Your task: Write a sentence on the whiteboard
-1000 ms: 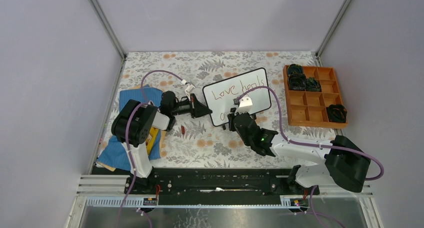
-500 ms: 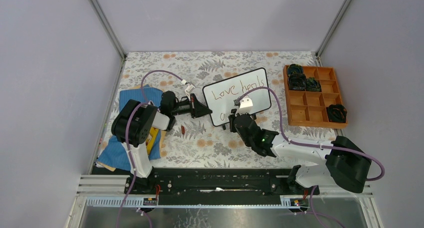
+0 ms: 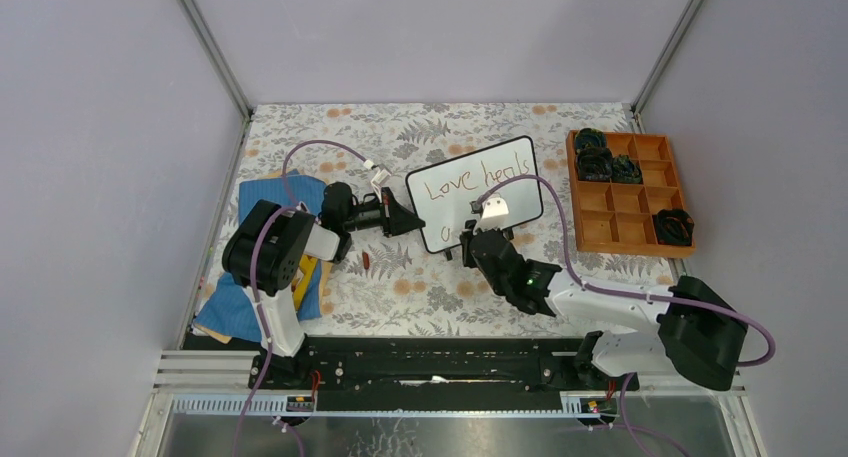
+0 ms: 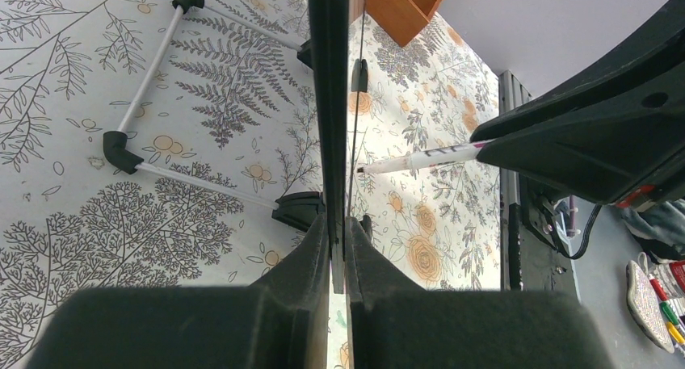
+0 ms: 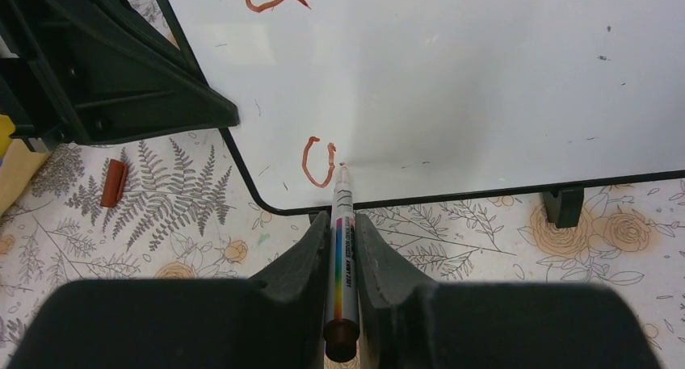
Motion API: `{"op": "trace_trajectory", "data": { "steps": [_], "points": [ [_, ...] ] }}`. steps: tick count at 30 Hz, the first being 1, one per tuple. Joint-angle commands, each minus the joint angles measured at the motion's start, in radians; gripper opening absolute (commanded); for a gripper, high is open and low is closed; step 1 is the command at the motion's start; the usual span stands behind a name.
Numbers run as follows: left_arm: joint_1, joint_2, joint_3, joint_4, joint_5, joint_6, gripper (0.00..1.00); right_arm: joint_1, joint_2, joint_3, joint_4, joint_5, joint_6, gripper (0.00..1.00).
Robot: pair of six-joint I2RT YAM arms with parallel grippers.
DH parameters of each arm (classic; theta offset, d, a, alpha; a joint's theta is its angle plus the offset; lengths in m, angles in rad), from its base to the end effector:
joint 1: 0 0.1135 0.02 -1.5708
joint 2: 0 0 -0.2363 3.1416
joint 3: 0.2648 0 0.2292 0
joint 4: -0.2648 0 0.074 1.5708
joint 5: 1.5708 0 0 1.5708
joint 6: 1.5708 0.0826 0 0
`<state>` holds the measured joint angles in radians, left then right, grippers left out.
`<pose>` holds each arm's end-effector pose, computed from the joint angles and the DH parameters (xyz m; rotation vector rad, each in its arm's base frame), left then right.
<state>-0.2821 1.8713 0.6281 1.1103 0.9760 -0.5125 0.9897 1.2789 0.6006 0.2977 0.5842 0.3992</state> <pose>0.3048 -0.1596 0.1331 0.5827 1.7602 -1.3925 0.1998 0.2212 0.1946 -0.1795 1.8950 0.3771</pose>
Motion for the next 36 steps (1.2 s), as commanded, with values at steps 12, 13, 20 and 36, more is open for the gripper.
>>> {"op": "trace_trajectory", "data": {
  "steps": [12, 13, 20, 36],
  "points": [
    [-0.029, -0.094, -0.004, -0.276, -0.017, 0.164, 0.00, -0.004, -0.301, 0.002, -0.105, -0.028, 0.029, 0.00],
    [-0.027, -0.103, -0.005, -0.297, -0.018, 0.177, 0.00, -0.003, -0.308, 0.000, -0.107, -0.029, 0.028, 0.00],
    [-0.028, -0.175, -0.007, -0.439, -0.039, 0.263, 0.00, -0.004, -0.343, -0.017, -0.103, -0.047, 0.030, 0.00],
    [-0.028, -0.268, -0.011, -0.587, -0.127, 0.339, 0.04, -0.003, -0.405, -0.022, -0.107, -0.081, 0.014, 0.00]
  ]
}}
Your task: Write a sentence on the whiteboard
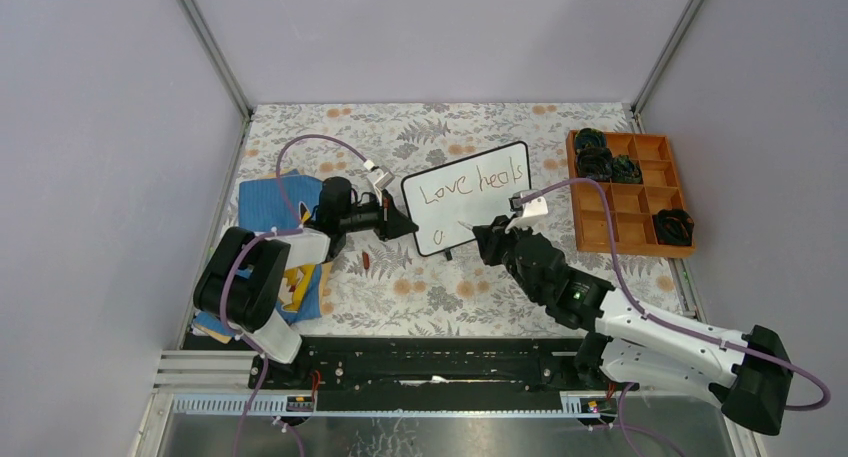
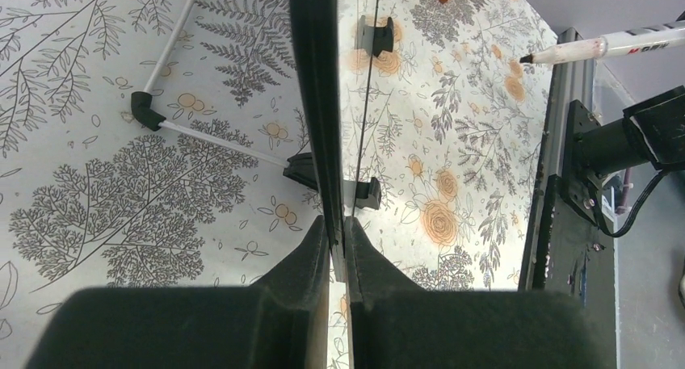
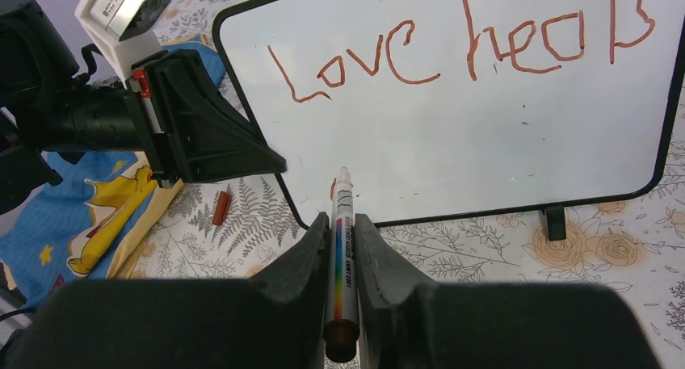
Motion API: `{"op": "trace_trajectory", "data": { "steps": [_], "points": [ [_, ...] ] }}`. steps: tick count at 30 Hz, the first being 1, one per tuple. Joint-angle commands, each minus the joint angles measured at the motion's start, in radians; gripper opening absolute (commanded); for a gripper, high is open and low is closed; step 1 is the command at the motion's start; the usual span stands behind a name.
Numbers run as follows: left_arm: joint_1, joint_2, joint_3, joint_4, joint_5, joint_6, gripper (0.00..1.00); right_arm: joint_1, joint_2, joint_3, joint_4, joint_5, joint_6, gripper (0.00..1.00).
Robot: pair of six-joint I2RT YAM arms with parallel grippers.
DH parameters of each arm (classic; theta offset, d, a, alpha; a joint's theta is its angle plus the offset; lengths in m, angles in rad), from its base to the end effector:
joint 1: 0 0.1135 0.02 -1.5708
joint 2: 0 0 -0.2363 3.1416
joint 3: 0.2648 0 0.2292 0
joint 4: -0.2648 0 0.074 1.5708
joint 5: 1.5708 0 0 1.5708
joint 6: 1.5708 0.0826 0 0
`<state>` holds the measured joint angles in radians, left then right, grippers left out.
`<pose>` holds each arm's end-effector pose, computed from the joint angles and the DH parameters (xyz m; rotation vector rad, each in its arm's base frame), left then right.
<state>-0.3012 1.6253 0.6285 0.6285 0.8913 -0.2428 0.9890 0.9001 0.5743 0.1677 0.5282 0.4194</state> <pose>0.2873 -0.1565 0.1509 0.6727 1.8669 -1.2152 0.1697 0.1822 0.2618 -0.1011 1.7399 0.5881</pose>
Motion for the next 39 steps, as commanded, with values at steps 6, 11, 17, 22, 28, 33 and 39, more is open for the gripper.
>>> {"op": "trace_trajectory", "data": {
  "steps": [6, 11, 17, 22, 28, 33, 39],
  "points": [
    [-0.009, -0.050, -0.010, -0.107, -0.063, 0.059, 0.36, -0.003, -0.043, 0.011, 0.014, -0.037, -0.011, 0.00],
    [-0.007, -0.102, -0.029, -0.084, -0.121, 0.038, 0.62, -0.003, -0.056, 0.016, 0.002, -0.039, -0.013, 0.00],
    [0.004, -0.234, -0.070, -0.129, -0.273, 0.031, 0.99, -0.004, -0.067, 0.027, -0.018, -0.039, -0.023, 0.00],
    [0.023, -0.501, -0.062, -0.363, -0.808, 0.054, 0.99, -0.003, -0.096, 0.045, -0.037, -0.044, -0.041, 0.00],
    [0.033, -0.788, -0.007, -0.477, -1.087, -0.121, 0.99, -0.004, -0.132, 0.082, -0.010, -0.133, -0.083, 0.00],
    [0.037, -0.837, 0.013, -0.364, -0.819, -0.350, 0.99, -0.003, -0.184, 0.050, 0.166, -0.242, -0.066, 0.00],
    [0.037, -0.760, 0.086, -0.135, -0.416, -0.575, 0.99, -0.003, -0.182, 0.098, 0.310, -0.334, -0.039, 0.00]
  ]
}}
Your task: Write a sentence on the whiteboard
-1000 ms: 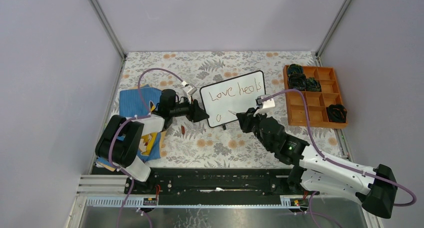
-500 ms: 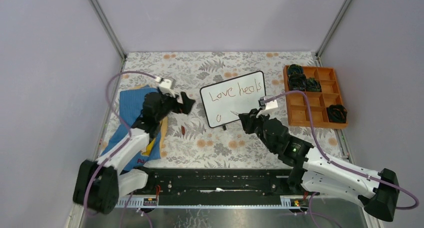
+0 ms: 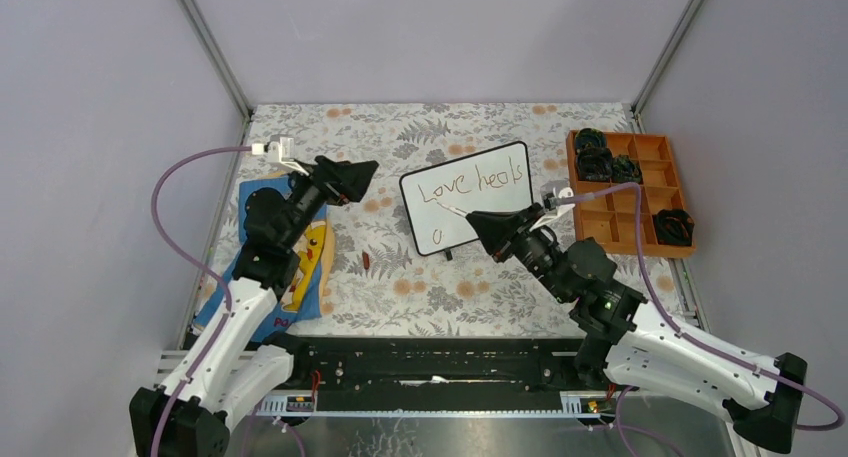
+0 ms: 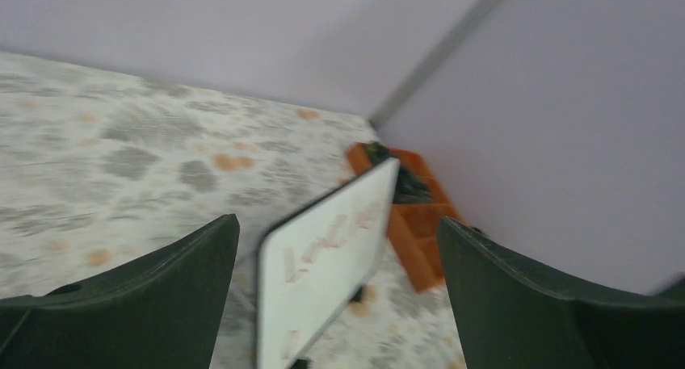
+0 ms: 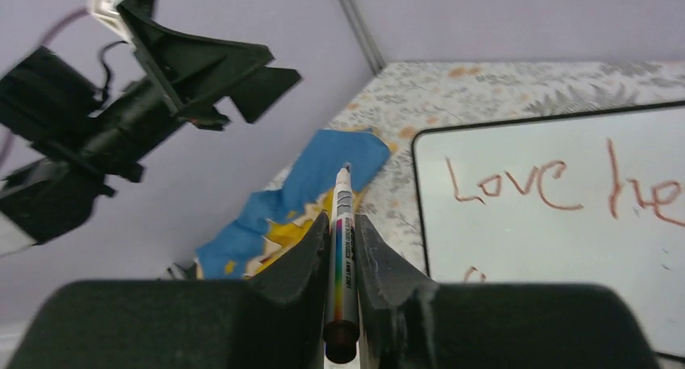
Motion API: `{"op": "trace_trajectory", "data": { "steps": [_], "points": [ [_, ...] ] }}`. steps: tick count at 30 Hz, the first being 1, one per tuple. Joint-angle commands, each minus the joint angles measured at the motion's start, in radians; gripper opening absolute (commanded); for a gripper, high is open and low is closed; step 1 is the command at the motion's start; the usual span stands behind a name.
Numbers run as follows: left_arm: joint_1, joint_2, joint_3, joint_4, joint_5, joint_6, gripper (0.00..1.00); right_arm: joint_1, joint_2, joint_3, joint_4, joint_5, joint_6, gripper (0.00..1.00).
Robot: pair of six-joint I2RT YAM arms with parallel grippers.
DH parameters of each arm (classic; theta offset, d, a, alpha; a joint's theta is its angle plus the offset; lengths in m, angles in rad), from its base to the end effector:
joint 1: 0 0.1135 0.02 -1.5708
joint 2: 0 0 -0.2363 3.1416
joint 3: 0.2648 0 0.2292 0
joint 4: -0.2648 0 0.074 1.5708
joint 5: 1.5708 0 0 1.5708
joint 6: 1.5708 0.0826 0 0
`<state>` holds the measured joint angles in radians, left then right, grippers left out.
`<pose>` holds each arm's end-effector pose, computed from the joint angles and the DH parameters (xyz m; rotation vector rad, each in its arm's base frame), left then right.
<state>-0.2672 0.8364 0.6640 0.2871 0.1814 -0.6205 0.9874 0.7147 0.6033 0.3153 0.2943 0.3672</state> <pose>0.2315 -0.0788 0.3278 -0.1135 1.5118 -0.8504 0.1400 0.1687 0.3344 -0.1866 1.4269 0.9260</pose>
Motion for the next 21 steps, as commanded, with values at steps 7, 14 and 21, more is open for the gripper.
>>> {"op": "trace_trajectory", "data": {
  "steps": [7, 14, 21],
  "points": [
    [-0.050, 0.006, 0.053, 0.428, 0.509, -0.273, 0.99, -0.001, 0.060, 0.174, 0.170, -0.285, 0.038, 0.00],
    [-0.061, -0.095, -0.053, 0.574, 0.534, -0.348, 0.99, -0.002, 0.076, 0.171, 0.280, -0.324, 0.087, 0.00],
    [-0.061, -0.129, -0.048, 0.521, 0.525, -0.317, 0.97, -0.001, 0.115, 0.191, 0.294, -0.317, 0.097, 0.00]
  ]
}}
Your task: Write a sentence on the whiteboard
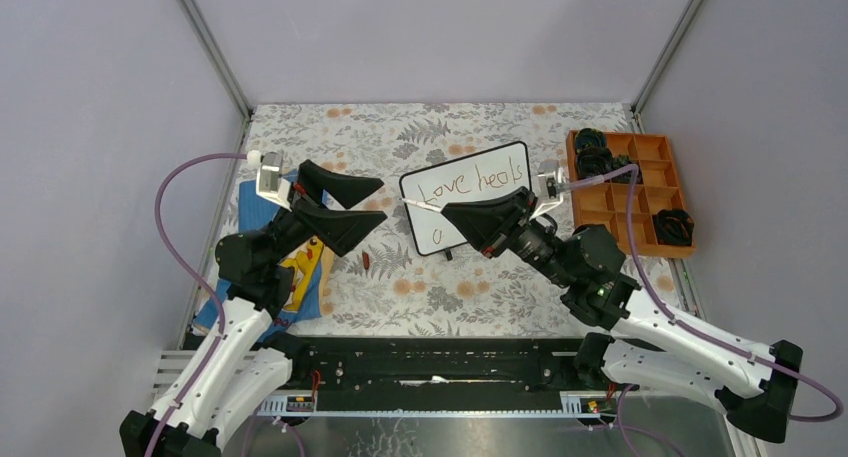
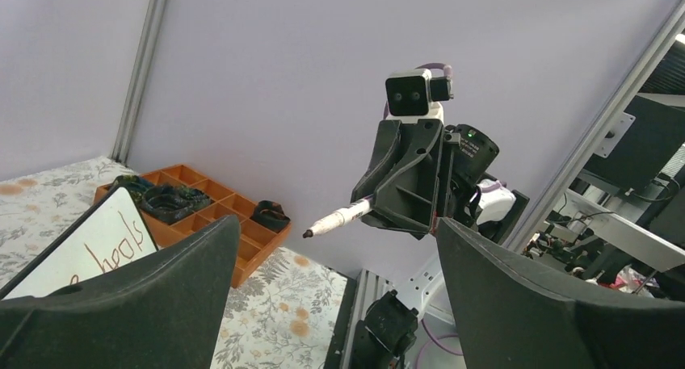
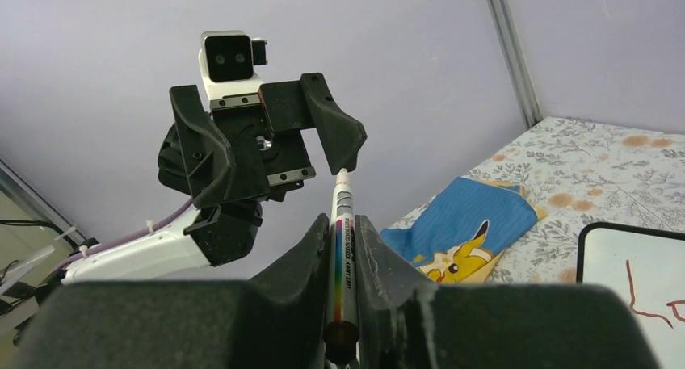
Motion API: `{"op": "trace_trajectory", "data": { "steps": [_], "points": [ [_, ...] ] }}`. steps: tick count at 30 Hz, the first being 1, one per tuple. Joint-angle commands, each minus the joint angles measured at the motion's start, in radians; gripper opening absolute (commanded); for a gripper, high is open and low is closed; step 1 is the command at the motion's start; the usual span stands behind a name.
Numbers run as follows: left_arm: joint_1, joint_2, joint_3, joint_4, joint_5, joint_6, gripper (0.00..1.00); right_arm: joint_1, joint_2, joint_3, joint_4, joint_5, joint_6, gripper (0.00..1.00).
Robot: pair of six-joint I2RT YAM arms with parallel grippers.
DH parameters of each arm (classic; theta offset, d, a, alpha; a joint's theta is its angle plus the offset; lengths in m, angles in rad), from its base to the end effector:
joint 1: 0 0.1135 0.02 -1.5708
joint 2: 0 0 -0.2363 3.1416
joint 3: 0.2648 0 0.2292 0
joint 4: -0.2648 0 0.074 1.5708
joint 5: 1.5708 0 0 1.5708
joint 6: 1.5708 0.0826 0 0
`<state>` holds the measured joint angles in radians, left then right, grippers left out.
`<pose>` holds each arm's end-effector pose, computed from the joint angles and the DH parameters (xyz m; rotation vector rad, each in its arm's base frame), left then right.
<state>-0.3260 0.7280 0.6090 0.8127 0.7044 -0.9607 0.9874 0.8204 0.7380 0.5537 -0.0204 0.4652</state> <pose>0.1493 -0.1069 0.3916 0.4009 1.1074 -1.4582 0.1219 0.1877 0.3990 -0.3276 1.1490 1.3038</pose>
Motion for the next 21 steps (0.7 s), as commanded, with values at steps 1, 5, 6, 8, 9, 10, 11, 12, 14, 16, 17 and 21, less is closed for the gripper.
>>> {"op": "trace_trajectory", "data": {
  "steps": [1, 5, 6, 8, 9, 10, 11, 12, 14, 16, 17, 21],
  "points": [
    [-0.003, -0.028, 0.021, -0.086, -0.018, 0.062, 0.97, -0.002, 0.010, 0.067, 0.018, 0.039, -0.035, 0.00],
    [-0.008, -0.037, 0.071, -0.351, -0.126, 0.242, 0.97, -0.001, 0.004, 0.094, -0.211, 0.261, -0.192, 0.00],
    [-0.010, -0.033, 0.085, -0.427, -0.165, 0.291, 0.97, -0.002, 0.001, 0.085, -0.241, 0.309, -0.223, 0.00],
    [-0.013, -0.018, 0.101, -0.560, -0.259, 0.379, 0.97, -0.001, -0.007, 0.054, -0.283, 0.386, -0.275, 0.00],
    [-0.014, -0.008, 0.101, -0.607, -0.314, 0.409, 0.97, -0.001, -0.009, 0.031, -0.295, 0.419, -0.290, 0.00],
    [-0.014, 0.005, 0.098, -0.650, -0.362, 0.430, 0.97, -0.002, -0.010, 0.012, -0.303, 0.447, -0.298, 0.00],
    [-0.014, 0.017, 0.094, -0.684, -0.398, 0.447, 0.96, -0.001, -0.010, -0.009, -0.308, 0.474, -0.301, 0.00],
    [-0.015, 0.031, 0.084, -0.700, -0.409, 0.457, 0.96, -0.001, -0.010, -0.032, -0.309, 0.501, -0.292, 0.00],
    [-0.015, 0.062, 0.057, -0.709, -0.382, 0.473, 0.95, -0.001, -0.015, -0.078, -0.305, 0.553, -0.260, 0.00],
    [-0.014, 0.089, 0.028, -0.700, -0.348, 0.463, 0.93, -0.001, -0.025, -0.127, -0.284, 0.584, -0.231, 0.00],
    [-0.015, 0.103, 0.008, -0.685, -0.334, 0.451, 0.92, -0.002, -0.035, -0.152, -0.273, 0.585, -0.223, 0.00],
    [-0.038, 0.178, -0.079, -0.572, -0.302, 0.383, 0.92, -0.001, -0.067, -0.210, -0.263, 0.593, -0.210, 0.00]
  ]
}}
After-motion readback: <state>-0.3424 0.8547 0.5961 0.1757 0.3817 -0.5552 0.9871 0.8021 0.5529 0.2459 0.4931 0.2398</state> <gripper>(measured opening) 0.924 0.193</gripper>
